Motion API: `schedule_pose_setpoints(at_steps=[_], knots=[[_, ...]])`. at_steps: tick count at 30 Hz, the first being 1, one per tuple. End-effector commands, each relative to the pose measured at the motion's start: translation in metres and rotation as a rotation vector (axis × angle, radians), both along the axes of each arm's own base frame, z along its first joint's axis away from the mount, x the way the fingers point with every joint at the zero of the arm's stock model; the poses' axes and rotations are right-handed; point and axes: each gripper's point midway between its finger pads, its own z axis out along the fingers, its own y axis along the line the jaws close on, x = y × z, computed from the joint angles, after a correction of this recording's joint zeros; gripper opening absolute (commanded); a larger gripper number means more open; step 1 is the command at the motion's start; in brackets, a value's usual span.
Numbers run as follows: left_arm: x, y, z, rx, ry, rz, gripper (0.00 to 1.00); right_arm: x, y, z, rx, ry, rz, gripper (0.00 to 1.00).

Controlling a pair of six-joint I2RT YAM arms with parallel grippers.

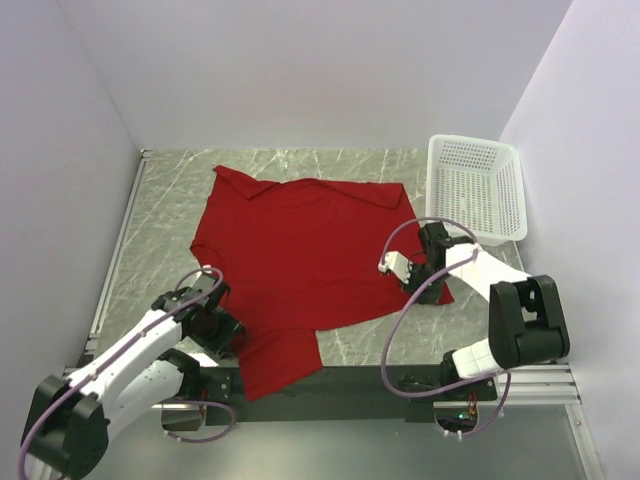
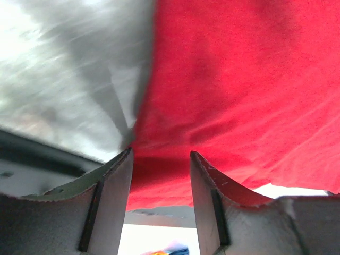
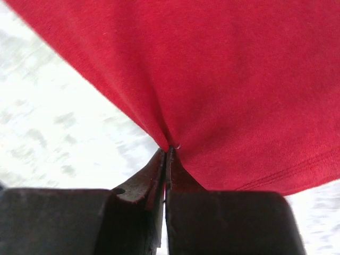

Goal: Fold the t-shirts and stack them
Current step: Flatten the tshirt out

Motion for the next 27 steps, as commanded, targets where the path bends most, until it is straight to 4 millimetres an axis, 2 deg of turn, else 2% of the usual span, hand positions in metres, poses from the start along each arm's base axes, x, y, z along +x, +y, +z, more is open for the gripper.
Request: schedule_pose_setpoints(at_steps=[1, 5, 6, 8, 9, 10, 11, 12, 13, 14, 15, 16, 17, 18, 19, 20, 21, 22, 23, 24, 25, 26, 27], knots=[[-0.032, 0.011, 0.006, 0.025, 0.094, 0.007, 0.52, -0.048, -0.013, 0.002, -0.044, 0.126, 0.028, 0.02], [-0.029, 0.007, 0.022, -0.009, 0.058, 0.03, 0.51, -0.067, -0.018, 0.006, -0.055, 0.14, 0.031, 0.04], [-0.024, 0.007, 0.033, -0.006, 0.036, 0.023, 0.5, -0.067, -0.019, 0.008, -0.057, 0.134, 0.03, 0.06], [-0.012, 0.008, 0.047, 0.012, -0.013, 0.008, 0.51, -0.06, -0.015, 0.021, -0.033, 0.084, 0.011, 0.26], [0.003, 0.006, 0.068, 0.017, -0.079, -0.011, 0.52, -0.055, -0.012, 0.028, -0.011, 0.064, -0.004, 0.35], [0.014, 0.005, 0.079, 0.025, -0.127, -0.023, 0.53, -0.051, -0.008, 0.038, 0.016, 0.049, -0.019, 0.42], [0.027, 0.004, 0.091, 0.032, -0.18, -0.031, 0.54, -0.033, 0.004, 0.057, 0.08, -0.002, -0.032, 0.49], [0.05, 0.006, 0.113, 0.07, -0.278, -0.046, 0.59, -0.024, 0.01, 0.067, 0.11, -0.017, -0.065, 0.53], [0.063, 0.006, 0.123, 0.087, -0.33, -0.053, 0.64, -0.003, 0.018, 0.084, 0.148, -0.066, -0.081, 0.55], [0.085, 0.003, 0.138, 0.089, -0.418, -0.042, 0.7, 0.009, 0.027, 0.092, 0.195, -0.086, -0.094, 0.57], [0.106, 0.004, 0.147, 0.123, -0.477, -0.056, 0.76, 0.02, 0.033, 0.099, 0.229, -0.091, -0.143, 0.57], [0.124, -0.001, 0.155, 0.113, -0.536, -0.066, 0.79, 0.045, 0.041, 0.111, 0.265, -0.128, -0.15, 0.57], [0.154, -0.011, 0.173, 0.073, -0.653, -0.063, 0.81, 0.057, 0.048, 0.117, 0.294, -0.134, -0.169, 0.58], [0.179, -0.002, 0.166, 0.097, -0.664, -0.062, 0.82, 0.068, 0.057, 0.124, 0.346, -0.122, -0.219, 0.58], [0.192, -0.008, 0.168, 0.031, -0.679, -0.08, 0.82, 0.094, 0.065, 0.134, 0.378, -0.149, -0.239, 0.58], [0.225, -0.01, 0.185, -0.02, -0.8, -0.072, 0.82, 0.106, 0.07, 0.139, 0.403, -0.151, -0.258, 0.58], [0.249, 0.008, 0.168, -0.035, -0.781, -0.031, 0.8, 0.118, 0.076, 0.143, 0.431, -0.141, -0.321, 0.57], [0.261, 0.003, 0.171, -0.109, -0.811, -0.058, 0.79, 0.145, 0.081, 0.151, 0.45, -0.172, -0.342, 0.57], [0.278, 0.007, 0.176, -0.132, -0.869, -0.065, 0.76, 0.157, 0.084, 0.155, 0.463, -0.178, -0.37, 0.57], [0.309, 0.022, 0.178, -0.131, -0.916, -0.032, 0.75, 0.168, 0.087, 0.158, 0.481, -0.165, -0.441, 0.57], [0.321, 0.02, 0.184, -0.17, -0.953, -0.062, 0.73, 0.198, 0.086, 0.163, 0.475, -0.218, -0.496, 0.57], [0.334, 0.02, 0.183, -0.173, -0.964, -0.08, 0.71, 0.212, 0.084, 0.165, 0.471, -0.231, -0.548, 0.57], [0.359, 0.035, 0.177, -0.143, -0.943, -0.074, 0.71, 0.223, 0.083, 0.167, 0.471, -0.227, -0.619, 0.57]])
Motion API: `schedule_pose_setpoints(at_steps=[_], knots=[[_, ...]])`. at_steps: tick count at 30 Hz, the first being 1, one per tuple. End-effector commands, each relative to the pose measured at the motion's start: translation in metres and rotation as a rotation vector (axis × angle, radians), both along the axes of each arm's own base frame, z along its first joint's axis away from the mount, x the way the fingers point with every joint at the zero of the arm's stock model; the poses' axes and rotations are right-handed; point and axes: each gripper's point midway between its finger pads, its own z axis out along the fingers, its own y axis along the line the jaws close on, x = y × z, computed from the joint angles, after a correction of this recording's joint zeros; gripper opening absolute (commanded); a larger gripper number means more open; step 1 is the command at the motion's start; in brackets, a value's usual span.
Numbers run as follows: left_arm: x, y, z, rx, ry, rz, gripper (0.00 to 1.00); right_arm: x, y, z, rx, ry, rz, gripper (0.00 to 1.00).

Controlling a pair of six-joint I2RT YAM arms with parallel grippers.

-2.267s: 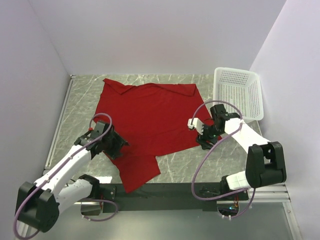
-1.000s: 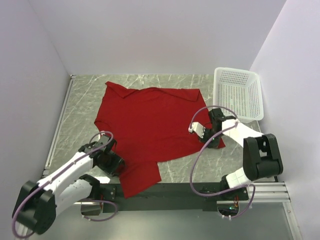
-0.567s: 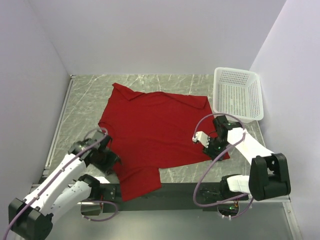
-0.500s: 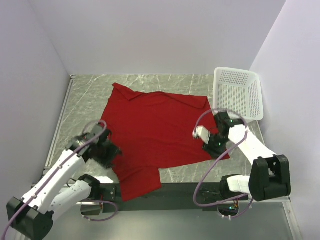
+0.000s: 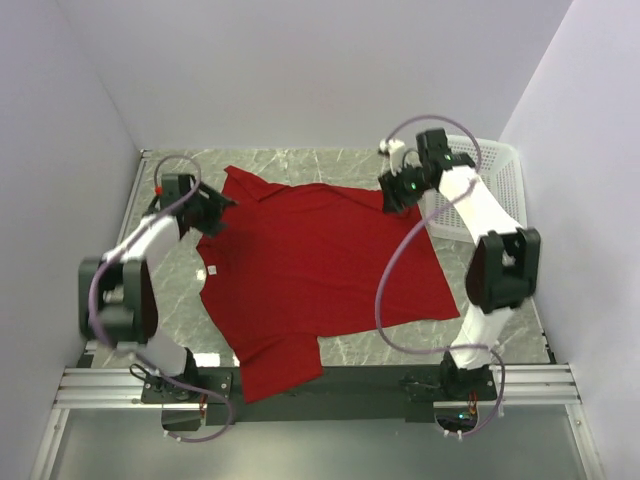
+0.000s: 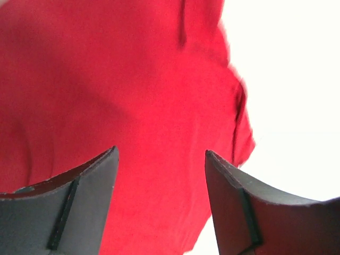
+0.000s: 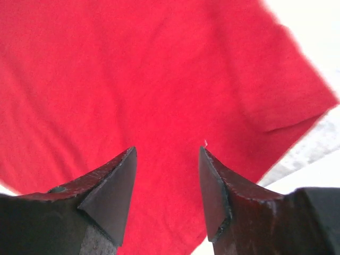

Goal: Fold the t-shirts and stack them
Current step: Flatten the tshirt out

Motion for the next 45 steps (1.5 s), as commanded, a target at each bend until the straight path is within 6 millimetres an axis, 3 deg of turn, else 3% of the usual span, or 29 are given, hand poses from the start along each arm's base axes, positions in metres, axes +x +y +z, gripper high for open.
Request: schedule_pose_setpoints(at_steps=[1, 4, 6, 10, 17, 27, 45], knots=[[0.082, 0.001, 0.065, 0.003, -0.309, -0.143, 0.71, 0.067, 0.001, 0.026, 0.053, -0.033, -0.264, 0.57], [0.118, 0.012, 0.052, 0.059, -0.254, -0.164, 0.68, 0.091, -0.007, 0.01, -0.003, 0.023, -0.34, 0.52], [0.139, 0.022, 0.047, 0.08, -0.246, -0.168, 0.67, 0.097, -0.016, -0.002, -0.064, 0.035, -0.35, 0.5], [0.166, 0.037, 0.035, 0.11, -0.23, -0.177, 0.66, 0.097, -0.034, -0.034, -0.208, 0.041, -0.309, 0.5], [0.21, 0.047, 0.005, 0.084, -0.179, -0.168, 0.59, 0.088, -0.038, -0.05, -0.257, 0.064, -0.22, 0.5], [0.231, 0.057, -0.047, 0.066, -0.087, -0.085, 0.55, 0.088, -0.034, -0.053, -0.226, 0.077, -0.247, 0.5], [0.262, 0.073, -0.095, 0.06, -0.062, 0.032, 0.46, 0.077, -0.034, -0.06, -0.208, 0.105, -0.276, 0.5]])
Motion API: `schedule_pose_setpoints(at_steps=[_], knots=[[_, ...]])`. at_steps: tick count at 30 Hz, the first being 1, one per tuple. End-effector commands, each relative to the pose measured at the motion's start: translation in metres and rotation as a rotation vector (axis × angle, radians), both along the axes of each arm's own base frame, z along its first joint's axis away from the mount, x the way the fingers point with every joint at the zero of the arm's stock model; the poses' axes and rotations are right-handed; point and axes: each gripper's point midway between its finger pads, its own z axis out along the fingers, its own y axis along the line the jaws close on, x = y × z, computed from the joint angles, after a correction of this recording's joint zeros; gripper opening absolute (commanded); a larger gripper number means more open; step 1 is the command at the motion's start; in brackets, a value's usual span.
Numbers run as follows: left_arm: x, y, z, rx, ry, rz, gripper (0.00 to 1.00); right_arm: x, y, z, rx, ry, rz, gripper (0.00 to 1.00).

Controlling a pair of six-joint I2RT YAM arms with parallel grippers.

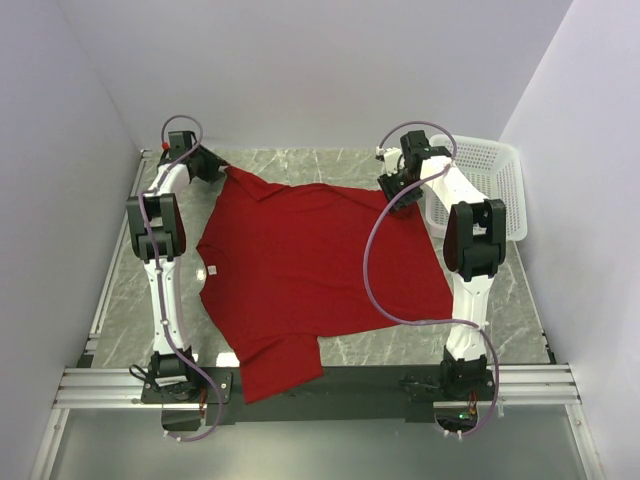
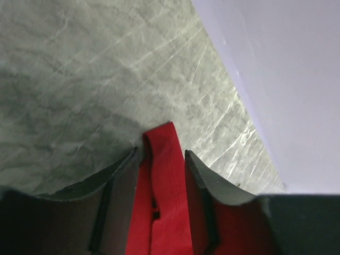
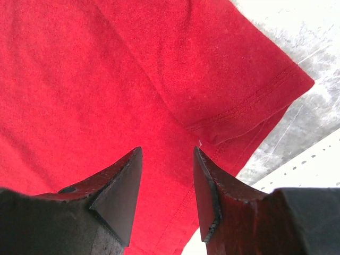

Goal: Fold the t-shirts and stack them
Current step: Flatten the tshirt out

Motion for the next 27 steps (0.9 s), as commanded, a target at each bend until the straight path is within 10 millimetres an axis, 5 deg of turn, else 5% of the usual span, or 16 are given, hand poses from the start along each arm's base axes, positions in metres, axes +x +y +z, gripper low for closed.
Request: schedule_pose_setpoints(at_steps=[1, 8, 18, 22, 27], knots=[[0.008, 0.005, -0.01, 0.008, 0.0, 0.034, 0.45, 0.007, 0.003, 0.023, 0.021, -0.067, -0.013, 0.5], [0.004, 0.003, -0.022, 0.016, 0.024, 0.024, 0.39, 0.01, 0.004, 0.026, 0.03, -0.072, -0.022, 0.5], [0.01, -0.002, -0.02, 0.01, 0.009, 0.014, 0.12, 0.008, 0.004, 0.031, 0.032, -0.078, -0.02, 0.5], [0.013, -0.003, -0.007, 0.014, -0.022, 0.012, 0.02, 0.006, 0.002, 0.031, 0.025, -0.078, -0.021, 0.5], [0.016, -0.002, 0.02, 0.005, -0.088, 0.005, 0.0, 0.009, -0.002, 0.036, 0.007, -0.099, -0.016, 0.5]])
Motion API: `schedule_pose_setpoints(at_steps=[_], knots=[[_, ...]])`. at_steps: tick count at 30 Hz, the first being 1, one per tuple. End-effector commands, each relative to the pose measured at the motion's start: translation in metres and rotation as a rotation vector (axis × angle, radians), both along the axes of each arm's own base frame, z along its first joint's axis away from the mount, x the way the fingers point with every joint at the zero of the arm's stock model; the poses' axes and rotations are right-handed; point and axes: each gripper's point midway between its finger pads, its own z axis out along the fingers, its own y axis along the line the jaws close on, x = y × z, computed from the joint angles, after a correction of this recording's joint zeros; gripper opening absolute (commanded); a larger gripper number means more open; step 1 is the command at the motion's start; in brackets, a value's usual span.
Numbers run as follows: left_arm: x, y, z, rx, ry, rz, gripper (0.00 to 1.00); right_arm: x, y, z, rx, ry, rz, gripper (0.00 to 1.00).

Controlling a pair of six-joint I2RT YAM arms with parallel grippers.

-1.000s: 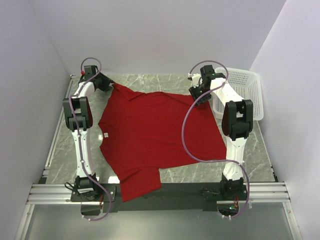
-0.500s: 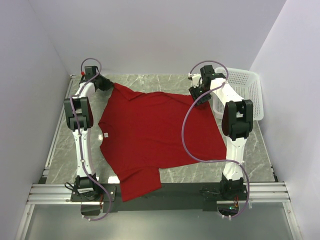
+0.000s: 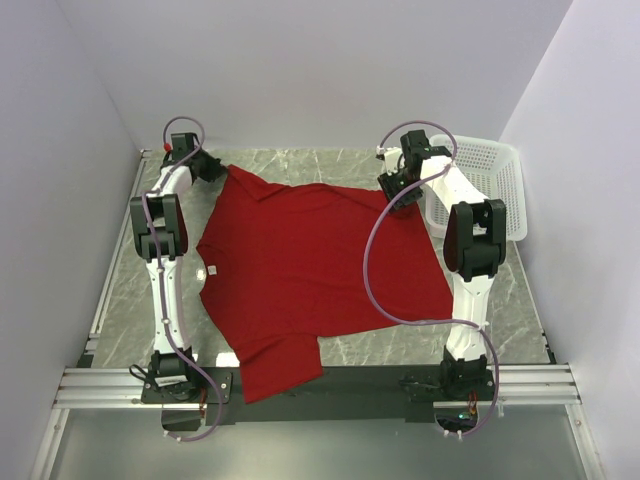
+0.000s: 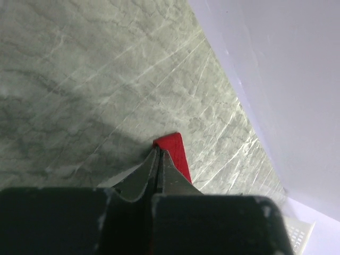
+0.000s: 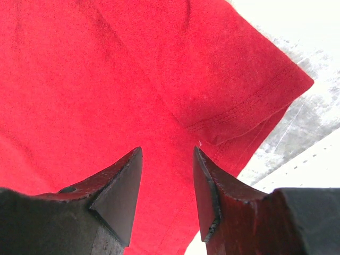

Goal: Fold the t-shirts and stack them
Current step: Flatten the tshirt out

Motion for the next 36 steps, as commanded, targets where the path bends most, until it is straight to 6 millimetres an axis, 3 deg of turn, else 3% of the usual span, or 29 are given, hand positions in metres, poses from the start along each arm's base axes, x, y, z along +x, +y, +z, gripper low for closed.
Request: schedule_pose_setpoints(at_steps=[1, 4, 10, 18, 36], knots=[[0.006, -0.002, 0.043, 0.006, -0.102, -0.011, 0.0, 0.01, -0.005, 0.036, -0.008, -0.103, -0.003, 0.5], [0.002, 0.002, 0.073, 0.015, -0.158, -0.009, 0.0, 0.017, -0.012, 0.043, -0.02, -0.124, -0.019, 0.52], [-0.009, 0.003, 0.104, 0.025, -0.208, -0.028, 0.0, 0.023, -0.026, 0.04, -0.075, -0.119, -0.034, 0.55], [-0.014, 0.002, 0.107, 0.01, -0.214, -0.044, 0.0, 0.008, -0.039, 0.013, -0.157, -0.047, 0.0, 0.54], [-0.021, -0.004, 0.112, -0.007, -0.227, -0.076, 0.0, 0.008, -0.041, -0.028, -0.192, 0.055, -0.052, 0.49]])
